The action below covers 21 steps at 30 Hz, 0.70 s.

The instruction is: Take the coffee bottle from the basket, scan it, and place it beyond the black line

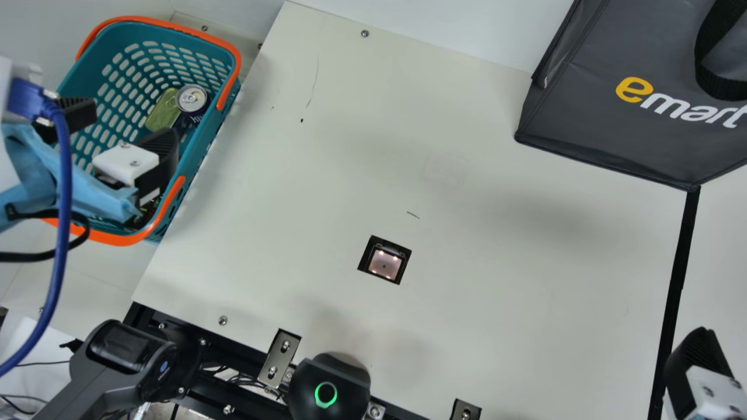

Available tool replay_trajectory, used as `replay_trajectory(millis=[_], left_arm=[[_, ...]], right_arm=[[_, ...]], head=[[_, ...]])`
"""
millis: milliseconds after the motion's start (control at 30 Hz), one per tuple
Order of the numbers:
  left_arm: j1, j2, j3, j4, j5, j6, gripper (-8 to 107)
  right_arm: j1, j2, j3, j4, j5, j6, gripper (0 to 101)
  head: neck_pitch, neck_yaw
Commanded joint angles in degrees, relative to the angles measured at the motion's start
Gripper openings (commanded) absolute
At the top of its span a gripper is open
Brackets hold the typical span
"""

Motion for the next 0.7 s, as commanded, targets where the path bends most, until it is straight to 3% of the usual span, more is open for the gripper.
replay_trajectory(millis=[0, 667], left_arm=[[0.42, 0.31, 0.13, -0.06, -0.48, -0.25, 90], [13.0, 3.95, 3.44, -3.26, -6.57, 5.53, 90]], right_arm=[[0.0, 0.0, 0.0, 0.0, 0.0, 0.0, 91], [0.0, 0.0, 0.0, 0.0, 0.0, 0.0, 91]], head=[[-1.57, 0.14], [-1.57, 0.14]])
